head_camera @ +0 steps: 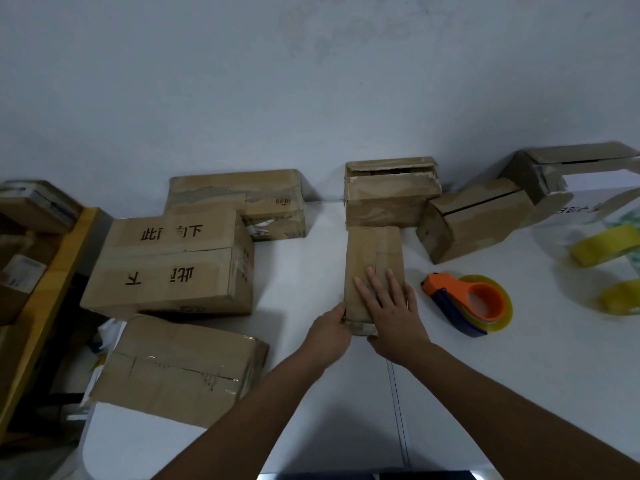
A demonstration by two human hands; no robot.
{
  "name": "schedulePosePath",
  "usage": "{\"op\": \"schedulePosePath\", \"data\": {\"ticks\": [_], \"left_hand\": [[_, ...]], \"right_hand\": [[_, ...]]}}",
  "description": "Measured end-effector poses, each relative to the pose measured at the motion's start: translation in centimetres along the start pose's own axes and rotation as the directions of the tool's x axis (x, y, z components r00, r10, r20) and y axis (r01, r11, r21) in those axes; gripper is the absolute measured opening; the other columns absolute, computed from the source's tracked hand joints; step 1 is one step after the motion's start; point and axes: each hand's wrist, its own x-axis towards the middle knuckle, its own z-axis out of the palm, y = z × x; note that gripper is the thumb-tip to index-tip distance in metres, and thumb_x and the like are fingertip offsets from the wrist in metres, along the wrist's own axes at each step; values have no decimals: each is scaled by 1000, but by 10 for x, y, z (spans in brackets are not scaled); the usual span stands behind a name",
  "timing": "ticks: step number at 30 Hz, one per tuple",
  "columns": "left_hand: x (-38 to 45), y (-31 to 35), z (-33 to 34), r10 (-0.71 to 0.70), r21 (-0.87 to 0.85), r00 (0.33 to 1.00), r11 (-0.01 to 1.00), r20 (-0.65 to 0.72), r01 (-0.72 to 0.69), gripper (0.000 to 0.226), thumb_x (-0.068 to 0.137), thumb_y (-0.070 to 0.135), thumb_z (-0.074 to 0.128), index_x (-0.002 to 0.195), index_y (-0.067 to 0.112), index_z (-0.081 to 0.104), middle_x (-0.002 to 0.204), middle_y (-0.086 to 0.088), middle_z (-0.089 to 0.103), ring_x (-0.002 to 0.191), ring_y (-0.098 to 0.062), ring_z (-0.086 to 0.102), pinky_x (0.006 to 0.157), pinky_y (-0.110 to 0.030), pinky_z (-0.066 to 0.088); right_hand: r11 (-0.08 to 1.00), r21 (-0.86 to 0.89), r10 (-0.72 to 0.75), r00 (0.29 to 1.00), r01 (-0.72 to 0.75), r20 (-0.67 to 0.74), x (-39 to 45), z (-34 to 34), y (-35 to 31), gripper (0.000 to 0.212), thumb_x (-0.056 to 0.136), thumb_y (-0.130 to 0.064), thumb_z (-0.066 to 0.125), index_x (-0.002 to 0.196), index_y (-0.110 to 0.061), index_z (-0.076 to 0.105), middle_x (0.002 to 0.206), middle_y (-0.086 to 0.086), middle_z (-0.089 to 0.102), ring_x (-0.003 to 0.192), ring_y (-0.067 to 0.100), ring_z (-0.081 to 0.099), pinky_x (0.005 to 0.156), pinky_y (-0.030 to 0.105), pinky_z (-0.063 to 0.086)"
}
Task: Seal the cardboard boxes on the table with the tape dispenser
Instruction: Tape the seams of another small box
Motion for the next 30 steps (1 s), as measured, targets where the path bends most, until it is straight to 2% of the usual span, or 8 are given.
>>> {"op": "schedulePosePath", "data": {"ticks": [5, 8, 11, 16, 19, 21, 25, 30], "left_hand": [[2, 1, 4, 11, 11, 1000, 1000, 17, -11, 46, 103, 24, 47, 148, 25, 38, 142, 0, 53, 122, -17, 53, 98, -25, 45], [8, 10, -4, -9, -51, 1000, 999, 21, 10, 49, 101, 21, 50, 148, 22, 39, 134, 7, 49, 101, -5, 50, 72, -9, 45], [16, 25, -12, 35, 21, 998, 999, -53, -34, 46, 104, 30, 43, 149, 24, 34, 135, 4, 50, 113, -18, 55, 90, -25, 47], [28, 47, -4, 29, 243, 997, 970, -73, -10, 51, 107, 27, 29, 156, 14, 22, 150, -15, 42, 131, -32, 46, 106, -36, 38], [32, 48, -1, 40, 235, 995, 972, -91, -17, 56, 105, 47, 29, 150, 15, 32, 143, -14, 51, 125, -30, 52, 96, -31, 40], [34, 40, -3, 82, 243, 994, 968, -70, -63, 63, 102, 47, 41, 154, 17, 23, 141, -10, 53, 122, -27, 55, 90, -25, 39], [42, 24, -20, 55, 268, 998, 962, 1, -54, 69, 100, 35, 52, 155, 16, 16, 153, -7, 40, 134, -26, 46, 101, -26, 38], [54, 25, -48, 110, 565, 994, 820, -2, -90, 65, 102, 28, 52, 156, 14, 20, 157, -8, 28, 140, -27, 34, 114, -35, 32]], "right_hand": [[998, 57, -31, 999, 30, 18, 2, -2, 2, 109, 85, -45, 62, 145, -34, -28, 157, -2, -32, 144, 29, -28, 118, 51, -7], [953, 283, -121, 993, 112, 12, -1, -8, 12, 97, 85, -61, 57, 153, -36, -7, 157, -12, -27, 145, 18, -29, 119, 49, -8], [852, 498, -169, 985, 161, -28, -12, -15, 19, 79, 90, -55, 55, 154, -39, 11, 160, -19, -15, 147, 10, -19, 121, 47, -2], [702, 710, -57, 998, 52, -17, -25, -22, 14, 70, 99, -31, 53, 155, -30, 10, 162, -13, -3, 150, 14, -6, 122, 41, 11], [553, 833, -17, 999, -23, 39, -27, -31, 17, 71, 101, -19, 48, 154, -39, 5, 157, -8, 23, 141, 9, 27, 113, 30, 32], [543, 838, 17, 998, -53, 52, -24, -36, 18, 71, 102, -18, 45, 154, -39, 2, 149, -5, 36, 124, 4, 40, 103, 22, 36], [490, 869, 188, 982, -68, -29, -23, -39, 23, 61, 100, -18, 49, 152, -31, 19, 151, -5, 38, 135, 9, 38, 110, 26, 33], [493, 860, 339, 940, -133, -49, -26, -34, 45, 60, 99, -20, 54, 152, -20, 27, 155, -1, 34, 142, 14, 31, 114, 33, 32]]}}
